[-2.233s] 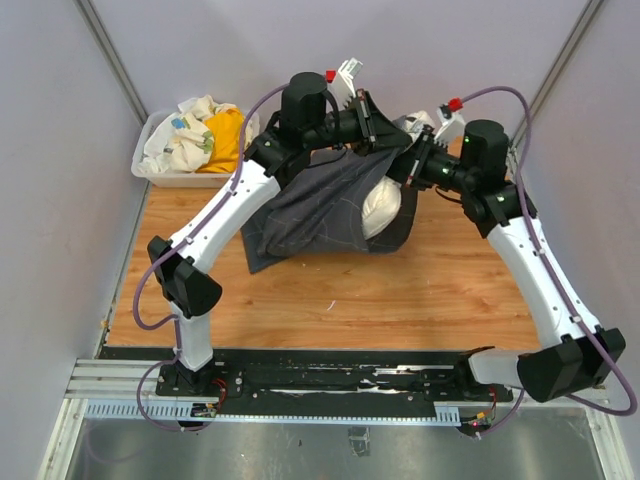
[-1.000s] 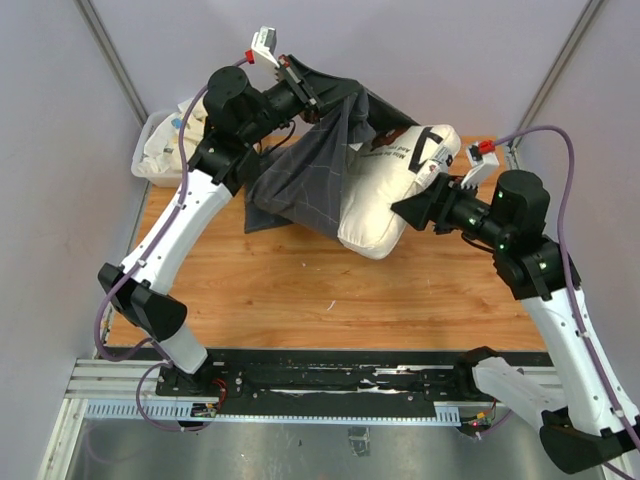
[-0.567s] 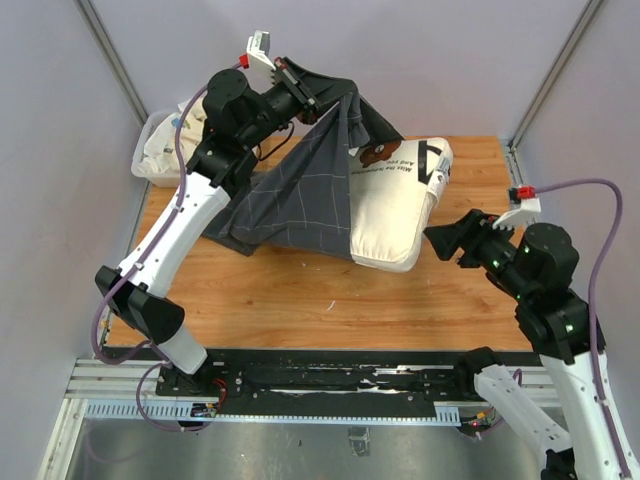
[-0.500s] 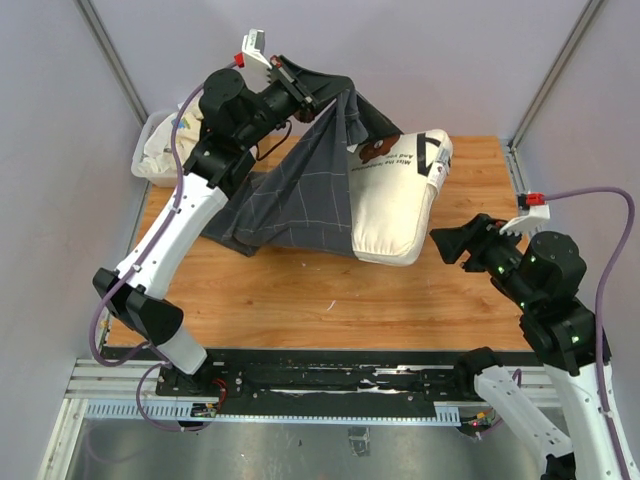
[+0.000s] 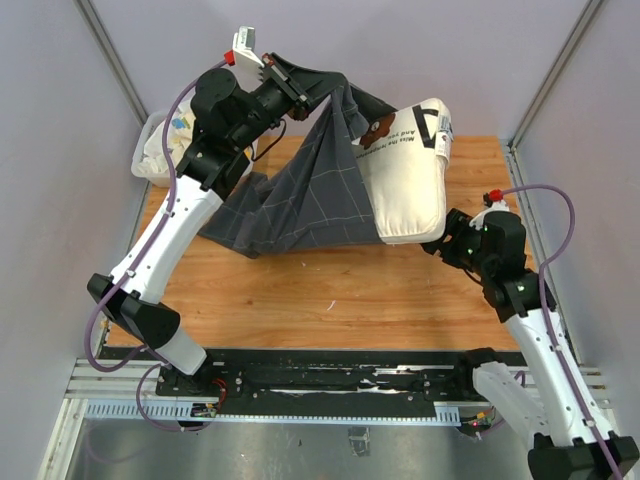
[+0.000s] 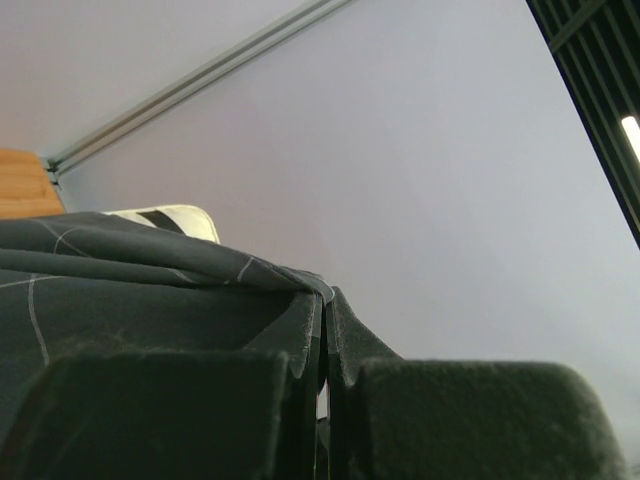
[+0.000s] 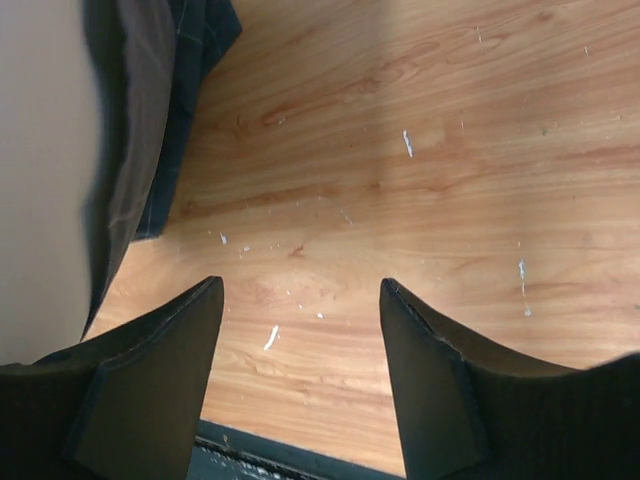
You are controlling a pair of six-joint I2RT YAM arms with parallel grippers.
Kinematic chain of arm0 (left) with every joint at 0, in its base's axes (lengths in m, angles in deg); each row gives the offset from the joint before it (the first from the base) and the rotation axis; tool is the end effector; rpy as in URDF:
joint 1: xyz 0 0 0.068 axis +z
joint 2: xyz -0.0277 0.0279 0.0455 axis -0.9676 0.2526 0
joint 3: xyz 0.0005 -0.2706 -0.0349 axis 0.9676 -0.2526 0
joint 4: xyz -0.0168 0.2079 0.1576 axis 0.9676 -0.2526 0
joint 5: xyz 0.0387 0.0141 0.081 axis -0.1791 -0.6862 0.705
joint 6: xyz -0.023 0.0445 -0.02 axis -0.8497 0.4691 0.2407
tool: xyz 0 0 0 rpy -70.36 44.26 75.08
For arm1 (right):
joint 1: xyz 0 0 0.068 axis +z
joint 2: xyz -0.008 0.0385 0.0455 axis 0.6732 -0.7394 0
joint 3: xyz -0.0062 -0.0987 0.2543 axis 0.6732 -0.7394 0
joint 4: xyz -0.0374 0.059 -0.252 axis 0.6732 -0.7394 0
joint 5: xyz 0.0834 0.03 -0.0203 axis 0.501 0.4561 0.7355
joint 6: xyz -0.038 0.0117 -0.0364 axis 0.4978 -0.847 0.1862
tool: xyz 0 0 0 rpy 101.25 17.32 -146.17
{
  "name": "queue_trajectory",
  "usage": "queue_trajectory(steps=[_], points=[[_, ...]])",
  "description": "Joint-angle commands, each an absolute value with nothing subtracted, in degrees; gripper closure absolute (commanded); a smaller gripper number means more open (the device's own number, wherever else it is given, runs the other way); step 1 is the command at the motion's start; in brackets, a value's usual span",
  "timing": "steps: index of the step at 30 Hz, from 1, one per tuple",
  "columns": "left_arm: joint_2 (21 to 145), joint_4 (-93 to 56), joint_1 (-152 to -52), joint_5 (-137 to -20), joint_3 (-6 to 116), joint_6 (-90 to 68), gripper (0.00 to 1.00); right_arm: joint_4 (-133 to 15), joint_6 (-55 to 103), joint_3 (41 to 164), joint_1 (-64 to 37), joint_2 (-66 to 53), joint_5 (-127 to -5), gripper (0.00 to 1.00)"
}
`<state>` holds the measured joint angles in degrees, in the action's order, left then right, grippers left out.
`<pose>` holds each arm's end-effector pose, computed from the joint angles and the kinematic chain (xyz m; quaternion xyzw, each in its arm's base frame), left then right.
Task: Put the pillow into the pillowcase
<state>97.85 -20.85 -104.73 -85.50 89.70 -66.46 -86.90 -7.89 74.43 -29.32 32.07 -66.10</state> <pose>0.2938 -0.1762 0.5357 -0.0913 0.5978 -0.6442 0.4682 0.1582 0.0415 0.3317 0.1480 0.8198 0.2920 0.4699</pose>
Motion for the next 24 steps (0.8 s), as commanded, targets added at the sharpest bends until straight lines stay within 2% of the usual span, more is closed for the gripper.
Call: queue_trajectory(steps=[1, 6, 10, 16, 24], points=[[93.7, -13.4, -104.3, -84.8, 93.1, -66.4, 1.0, -72.8, -12.1, 71.0, -35.3, 30.0, -56.9, 0.36], [93.2, -14.2, -104.3, -84.9, 92.6, -66.1, 1.0, -58.5, -17.4, 66.8, -41.9, 26.2, -46.2, 0.36], [93.1, -14.2, -104.3, -85.0, 92.4, -66.3, 1.0, -47.1, -22.1, 67.6, -43.1, 20.3, -37.3, 0.36], [94.1, -13.6, -104.3, -86.3, 92.2, -67.6, 1.0, -47.5, -19.9, 76.4, -40.2, 10.3, -29.3, 0.36], [94.7, -13.6, -104.3, -86.7, 93.2, -67.9, 1.0, -51.6, -15.7, 81.5, -31.9, 5.2, -30.1, 0.36]])
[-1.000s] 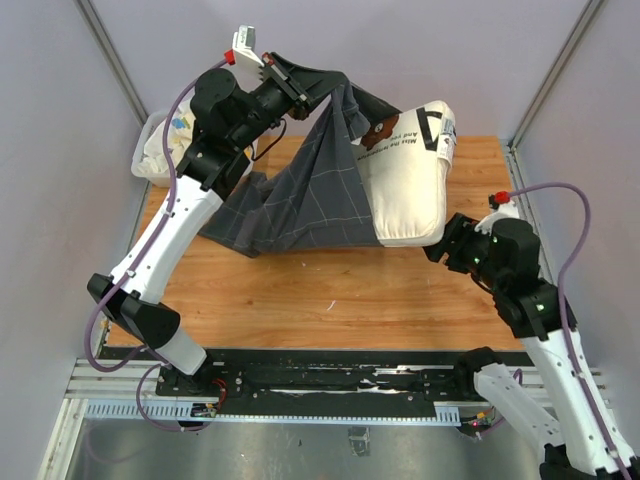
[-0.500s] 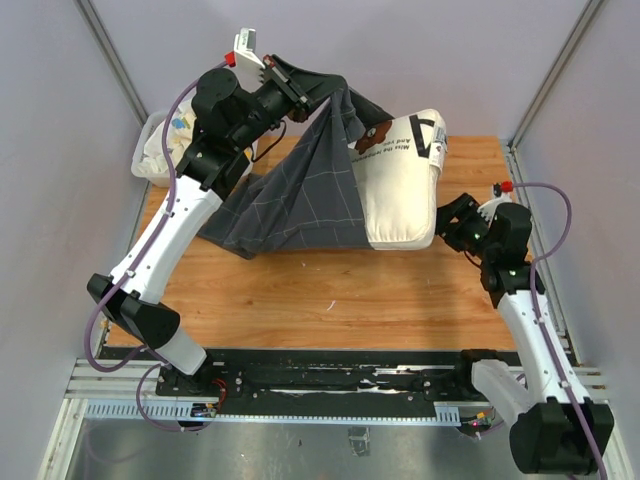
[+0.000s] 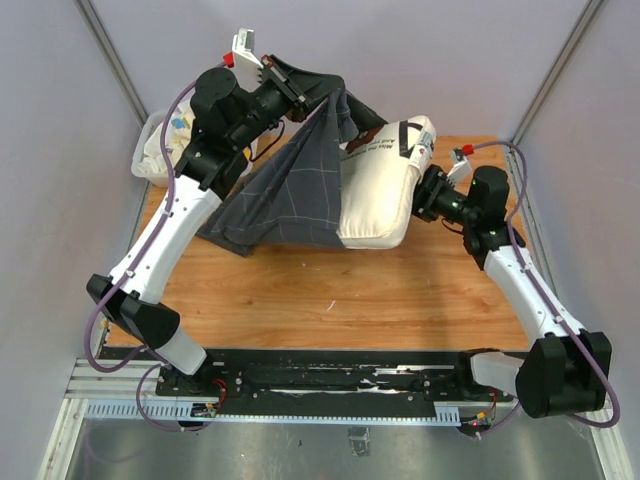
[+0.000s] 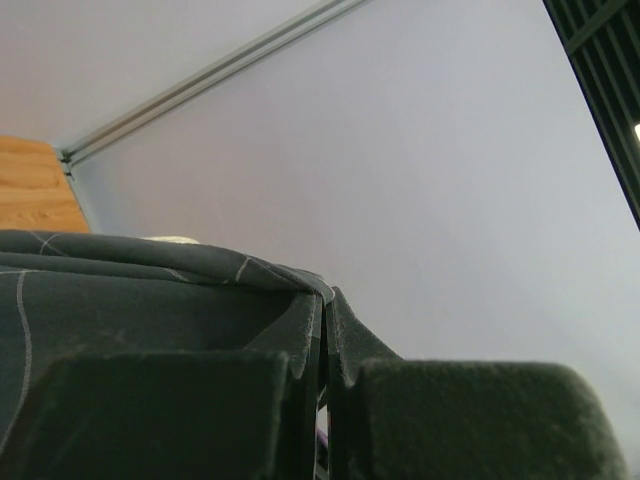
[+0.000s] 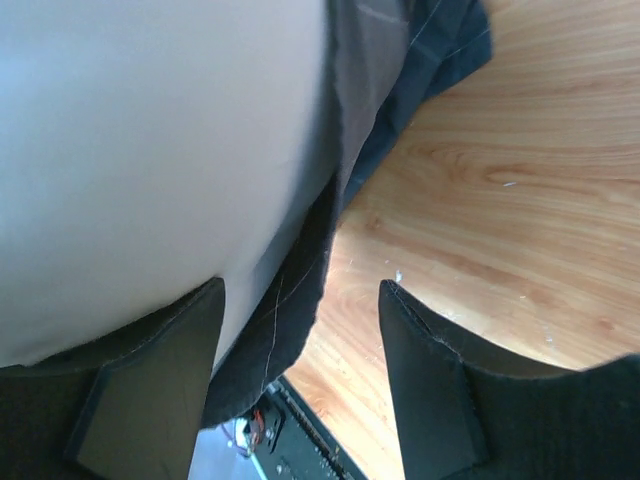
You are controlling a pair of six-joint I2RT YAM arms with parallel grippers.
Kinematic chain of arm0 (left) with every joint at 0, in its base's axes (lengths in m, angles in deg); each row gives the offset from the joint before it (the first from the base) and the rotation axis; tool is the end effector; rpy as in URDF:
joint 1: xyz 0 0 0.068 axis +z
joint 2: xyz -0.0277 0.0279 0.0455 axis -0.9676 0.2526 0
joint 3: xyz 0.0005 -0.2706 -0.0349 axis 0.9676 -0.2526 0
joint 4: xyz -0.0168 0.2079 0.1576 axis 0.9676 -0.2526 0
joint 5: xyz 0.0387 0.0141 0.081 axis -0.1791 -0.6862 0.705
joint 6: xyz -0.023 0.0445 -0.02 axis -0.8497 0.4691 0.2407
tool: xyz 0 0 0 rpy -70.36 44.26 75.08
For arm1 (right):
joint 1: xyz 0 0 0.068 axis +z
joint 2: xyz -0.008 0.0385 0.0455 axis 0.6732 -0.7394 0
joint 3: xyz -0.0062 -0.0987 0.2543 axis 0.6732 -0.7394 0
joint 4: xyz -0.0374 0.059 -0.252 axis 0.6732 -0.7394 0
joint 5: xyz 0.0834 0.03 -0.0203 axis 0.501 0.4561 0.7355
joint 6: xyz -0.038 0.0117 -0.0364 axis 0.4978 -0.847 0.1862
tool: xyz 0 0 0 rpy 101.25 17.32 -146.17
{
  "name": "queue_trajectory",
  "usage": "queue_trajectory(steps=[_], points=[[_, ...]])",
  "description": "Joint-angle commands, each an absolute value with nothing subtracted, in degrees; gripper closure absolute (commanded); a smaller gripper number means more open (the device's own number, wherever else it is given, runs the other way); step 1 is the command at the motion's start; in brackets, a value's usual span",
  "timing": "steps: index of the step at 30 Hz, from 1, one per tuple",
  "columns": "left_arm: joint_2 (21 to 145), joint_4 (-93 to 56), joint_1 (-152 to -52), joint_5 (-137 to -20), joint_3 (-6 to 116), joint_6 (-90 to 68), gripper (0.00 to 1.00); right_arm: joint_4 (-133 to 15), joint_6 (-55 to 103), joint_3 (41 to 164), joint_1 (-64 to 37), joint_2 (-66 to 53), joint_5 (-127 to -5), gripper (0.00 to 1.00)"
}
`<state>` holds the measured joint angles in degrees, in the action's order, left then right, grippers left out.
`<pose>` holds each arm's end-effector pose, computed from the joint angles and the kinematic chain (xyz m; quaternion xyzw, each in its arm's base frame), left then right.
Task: Put the pillow into the pillowcase
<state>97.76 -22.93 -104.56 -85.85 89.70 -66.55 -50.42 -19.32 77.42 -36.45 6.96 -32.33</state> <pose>0.2945 -0.1757 0.5324 -0.0961 0.6106 -0.6383 0.4587 0.2662 0.0511 0.3295 0.0524 0.7441 0.5244 0.4106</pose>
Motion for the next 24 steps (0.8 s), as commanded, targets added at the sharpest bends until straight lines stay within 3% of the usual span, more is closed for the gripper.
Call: queue_trajectory(steps=[1, 14, 24], points=[[94.8, -13.6, -104.3, -86.8, 93.5, -68.1, 1.0, -52.4, -15.1, 81.9, -30.7, 4.5, -30.5, 0.36], [95.9, -13.0, -104.3, -87.7, 95.8, -70.2, 1.0, -51.3, -13.0, 84.1, -17.7, -2.8, -43.8, 0.39], [95.1, -13.0, -104.3, -87.9, 94.3, -70.4, 1.0, -36.1, -23.9, 83.0, -15.4, -7.5, -44.1, 0.38]])
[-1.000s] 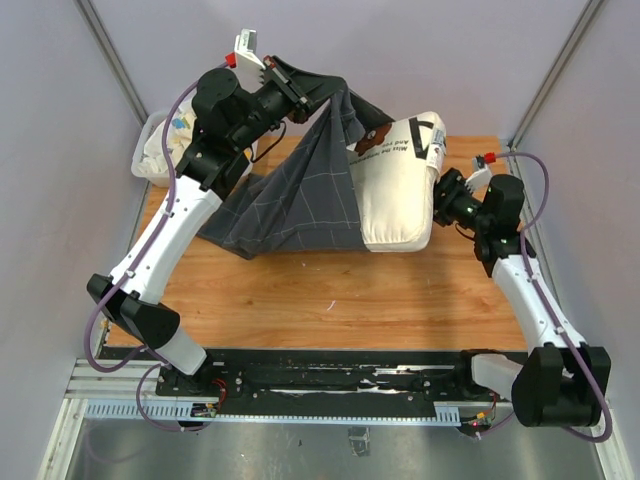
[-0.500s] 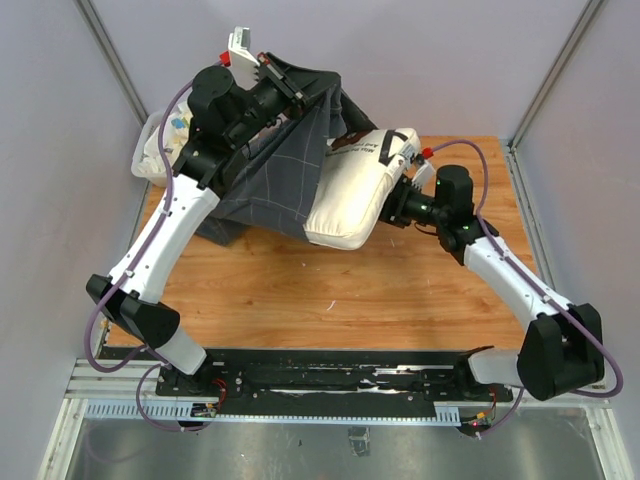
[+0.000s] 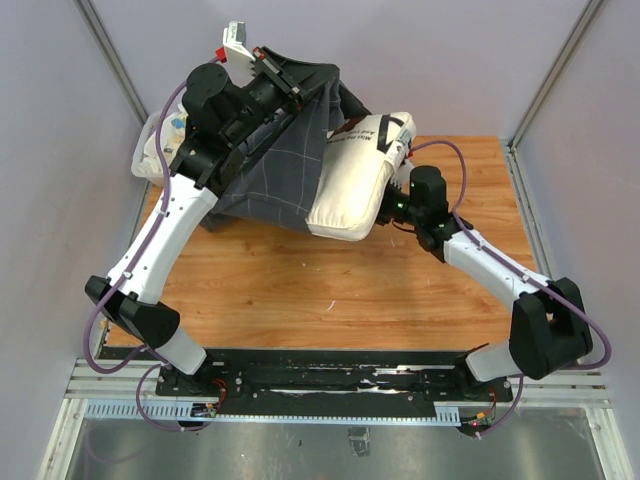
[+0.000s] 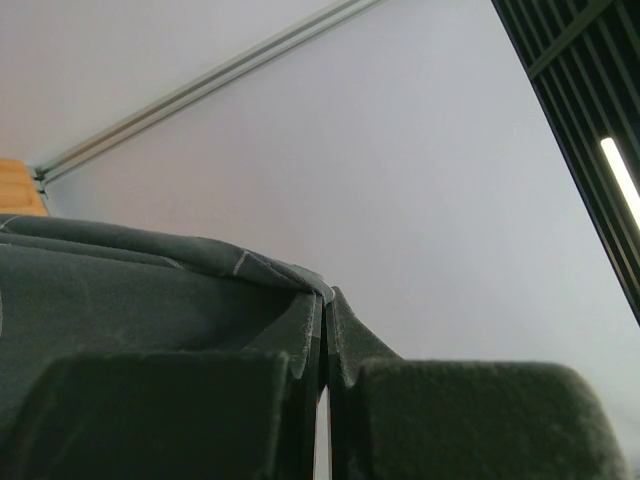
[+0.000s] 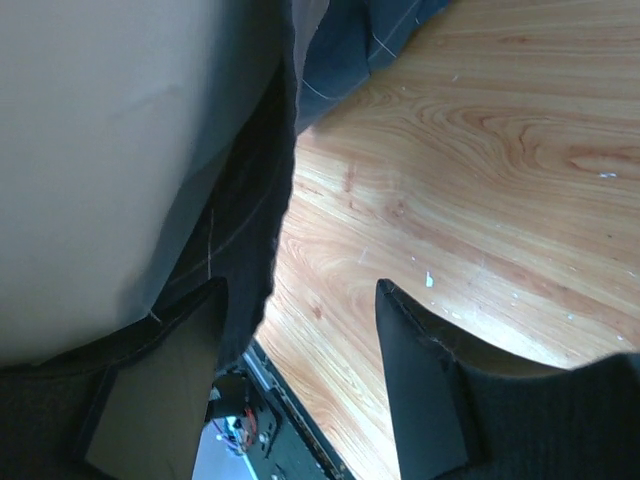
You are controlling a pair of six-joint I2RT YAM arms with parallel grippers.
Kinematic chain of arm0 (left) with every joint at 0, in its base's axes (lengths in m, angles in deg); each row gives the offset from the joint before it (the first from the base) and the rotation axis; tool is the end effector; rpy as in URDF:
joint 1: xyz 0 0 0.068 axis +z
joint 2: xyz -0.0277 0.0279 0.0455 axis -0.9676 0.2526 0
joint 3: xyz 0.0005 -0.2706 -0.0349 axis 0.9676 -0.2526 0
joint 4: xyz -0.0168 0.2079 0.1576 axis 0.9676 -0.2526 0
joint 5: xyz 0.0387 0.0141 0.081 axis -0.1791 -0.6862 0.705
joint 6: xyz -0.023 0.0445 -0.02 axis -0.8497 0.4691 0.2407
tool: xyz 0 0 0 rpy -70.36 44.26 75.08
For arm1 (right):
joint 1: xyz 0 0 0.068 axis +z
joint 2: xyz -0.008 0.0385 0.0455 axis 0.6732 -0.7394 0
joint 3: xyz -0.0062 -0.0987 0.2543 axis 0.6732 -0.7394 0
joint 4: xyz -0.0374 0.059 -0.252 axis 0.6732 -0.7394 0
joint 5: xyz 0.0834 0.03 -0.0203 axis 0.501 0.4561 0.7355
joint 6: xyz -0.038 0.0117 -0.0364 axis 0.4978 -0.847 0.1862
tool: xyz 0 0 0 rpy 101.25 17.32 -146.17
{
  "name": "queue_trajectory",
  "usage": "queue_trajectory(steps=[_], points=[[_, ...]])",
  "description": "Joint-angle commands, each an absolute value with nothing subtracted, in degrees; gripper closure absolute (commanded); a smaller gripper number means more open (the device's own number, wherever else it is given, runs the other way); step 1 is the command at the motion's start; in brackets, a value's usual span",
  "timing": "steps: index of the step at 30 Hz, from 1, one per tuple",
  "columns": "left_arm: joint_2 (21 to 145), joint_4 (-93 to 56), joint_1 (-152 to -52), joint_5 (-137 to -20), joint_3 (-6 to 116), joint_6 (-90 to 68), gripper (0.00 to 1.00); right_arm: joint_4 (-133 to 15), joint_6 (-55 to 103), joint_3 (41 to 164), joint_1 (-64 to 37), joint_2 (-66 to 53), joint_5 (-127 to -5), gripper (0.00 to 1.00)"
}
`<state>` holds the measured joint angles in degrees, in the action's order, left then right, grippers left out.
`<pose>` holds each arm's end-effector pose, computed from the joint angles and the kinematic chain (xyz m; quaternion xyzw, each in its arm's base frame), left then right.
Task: Put the pillow into the pillowcase
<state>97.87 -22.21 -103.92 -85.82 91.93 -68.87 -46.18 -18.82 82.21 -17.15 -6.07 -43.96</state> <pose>0.2913 -0.1696 0.5456 -0.1033 0.5903 -0.6544 0.4612 0.2876 0.1547 0.3023 0.0015 0.7714 0.5274 0.3560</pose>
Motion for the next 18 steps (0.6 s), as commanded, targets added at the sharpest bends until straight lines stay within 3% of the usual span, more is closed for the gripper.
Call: queue_trajectory(steps=[1, 7, 8, 11, 12, 18], points=[[95.1, -13.0, -104.3, -87.9, 94.1, -70.4, 1.0, -34.4, -25.0, 83.0, -15.3, -7.9, -44.1, 0.38], [94.4, -12.8, -104.3, -87.9, 92.3, -70.6, 1.0, -27.0, -30.5, 83.9, -14.6, -11.7, -43.2, 0.4], [94.4, -12.7, -104.3, -87.9, 92.2, -70.6, 1.0, -25.7, -31.4, 84.2, -14.5, -12.5, -42.9, 0.48], [94.1, -13.4, -104.3, -87.7, 92.3, -69.7, 1.0, -23.9, -33.3, 85.2, -14.4, -14.0, -41.7, 0.94], [93.9, -14.0, -104.3, -87.3, 92.6, -69.1, 1.0, -24.4, -33.2, 85.3, -14.5, -13.6, -41.5, 0.99], [92.2, -15.9, -103.1, -85.3, 93.6, -67.2, 1.0, -41.2, -24.5, 89.9, -17.0, -2.9, -42.8, 0.99]])
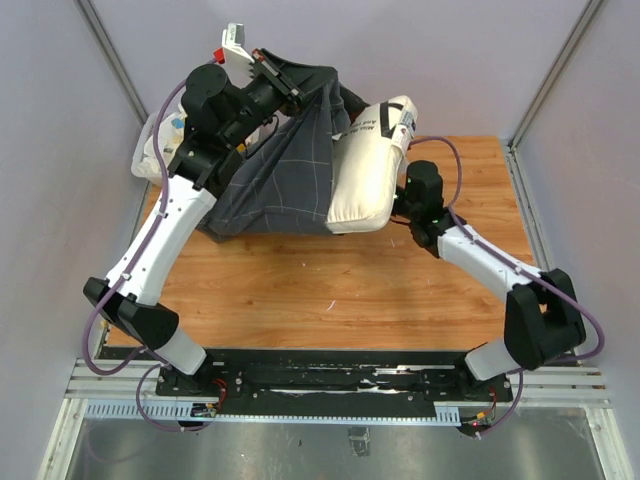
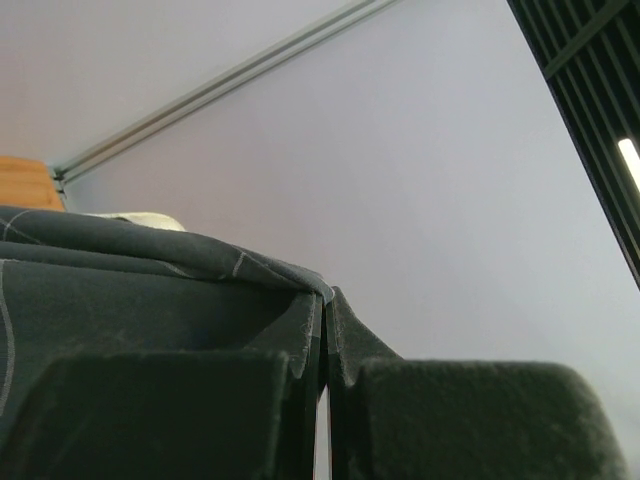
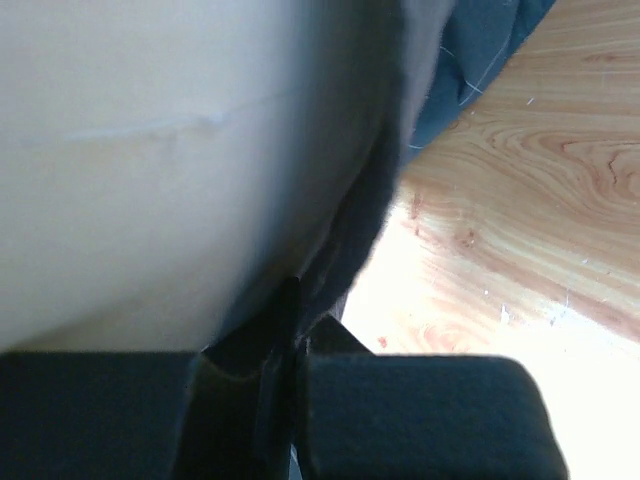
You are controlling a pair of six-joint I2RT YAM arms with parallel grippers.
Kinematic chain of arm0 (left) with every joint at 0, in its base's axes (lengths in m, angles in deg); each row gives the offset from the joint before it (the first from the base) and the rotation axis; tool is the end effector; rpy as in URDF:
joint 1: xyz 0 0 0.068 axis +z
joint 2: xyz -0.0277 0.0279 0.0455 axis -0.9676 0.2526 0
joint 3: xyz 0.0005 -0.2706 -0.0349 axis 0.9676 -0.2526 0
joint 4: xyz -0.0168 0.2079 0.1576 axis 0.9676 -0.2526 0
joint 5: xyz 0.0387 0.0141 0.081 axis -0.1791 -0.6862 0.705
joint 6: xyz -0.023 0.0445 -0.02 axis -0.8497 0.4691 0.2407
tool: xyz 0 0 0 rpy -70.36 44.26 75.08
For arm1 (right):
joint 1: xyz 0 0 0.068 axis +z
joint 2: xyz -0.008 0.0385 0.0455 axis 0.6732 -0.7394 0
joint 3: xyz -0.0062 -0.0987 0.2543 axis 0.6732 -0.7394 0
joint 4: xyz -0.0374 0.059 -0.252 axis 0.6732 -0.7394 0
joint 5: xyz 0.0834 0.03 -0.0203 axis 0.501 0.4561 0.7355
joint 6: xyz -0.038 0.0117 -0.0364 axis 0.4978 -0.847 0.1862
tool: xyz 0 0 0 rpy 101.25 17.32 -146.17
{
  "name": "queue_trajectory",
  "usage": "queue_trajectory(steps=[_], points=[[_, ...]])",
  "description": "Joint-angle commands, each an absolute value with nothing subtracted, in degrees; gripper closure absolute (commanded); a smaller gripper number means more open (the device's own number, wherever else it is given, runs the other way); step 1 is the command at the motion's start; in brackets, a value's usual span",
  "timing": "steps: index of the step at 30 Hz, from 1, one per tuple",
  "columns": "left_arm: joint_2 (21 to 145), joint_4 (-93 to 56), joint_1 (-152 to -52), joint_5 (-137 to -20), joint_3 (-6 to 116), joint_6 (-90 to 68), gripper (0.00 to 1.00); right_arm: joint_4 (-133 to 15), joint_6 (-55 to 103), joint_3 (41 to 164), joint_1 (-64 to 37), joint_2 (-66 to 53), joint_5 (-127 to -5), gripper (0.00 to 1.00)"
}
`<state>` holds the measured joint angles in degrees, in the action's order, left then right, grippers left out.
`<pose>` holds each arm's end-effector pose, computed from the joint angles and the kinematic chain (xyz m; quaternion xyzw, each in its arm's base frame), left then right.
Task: Put the pillow into the pillowcase
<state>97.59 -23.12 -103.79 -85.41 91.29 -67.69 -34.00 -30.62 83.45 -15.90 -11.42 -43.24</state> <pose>0.2921 -0.1688 0.5419 -0.1045 0.5984 -0.6438 0.4653 0.3039 0.1712 0.3022 0.0416 0.7300 0.5941 0.3353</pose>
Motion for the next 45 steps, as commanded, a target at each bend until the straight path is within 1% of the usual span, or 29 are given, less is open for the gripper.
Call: queue_trajectory(steps=[1, 4, 7, 14, 20, 27, 29, 32, 34, 37, 39, 45], points=[[92.1, -15.8, -102.9, -85.1, 93.7, -67.2, 1.0, -44.5, -22.4, 91.7, -17.6, -0.7, -43.8, 0.99], [91.9, -15.8, -102.2, -85.1, 94.0, -67.4, 1.0, -52.9, -18.6, 98.1, -21.0, 4.1, -44.8, 0.99], [91.8, -15.1, -101.3, -85.7, 93.1, -68.2, 1.0, -59.2, -17.8, 104.9, -25.5, 4.2, -41.8, 0.99], [90.2, -9.4, -96.8, -87.5, 87.5, -72.7, 1.0, -67.9, -16.2, 121.0, -31.9, -1.6, -37.4, 0.99], [89.4, 1.5, -87.4, -92.2, 82.5, -83.6, 1.0, -72.3, -15.8, 132.1, -35.6, -6.0, -36.6, 0.99], [88.1, 19.1, -77.7, -94.7, 72.9, -99.2, 1.0, -72.5, -17.4, 136.0, -41.2, -5.3, -35.6, 0.99], [88.2, 21.8, -77.2, -95.2, 71.0, -101.2, 1.0, -71.9, -18.6, 138.2, -41.3, -6.0, -35.1, 0.99], [88.3, 23.0, -77.2, -95.6, 68.6, -101.9, 1.0, -67.2, -23.9, 140.5, -41.4, -7.5, -32.2, 0.99], [88.4, 25.4, -77.1, -95.2, 66.7, -103.4, 1.0, -67.6, -24.2, 144.0, -41.4, -8.2, -32.2, 0.99], [90.0, 27.6, -77.1, -96.1, 66.8, -105.8, 1.0, -67.8, -24.4, 147.8, -41.4, -8.8, -32.9, 0.99], [91.3, 30.6, -77.1, -96.2, 67.6, -108.7, 1.0, -65.1, -26.7, 148.9, -41.4, -9.7, -32.4, 0.99], [93.5, 33.7, -77.5, -97.1, 73.9, -113.4, 1.0, -61.2, -34.6, 149.8, -39.5, -15.3, -30.3, 0.99]])
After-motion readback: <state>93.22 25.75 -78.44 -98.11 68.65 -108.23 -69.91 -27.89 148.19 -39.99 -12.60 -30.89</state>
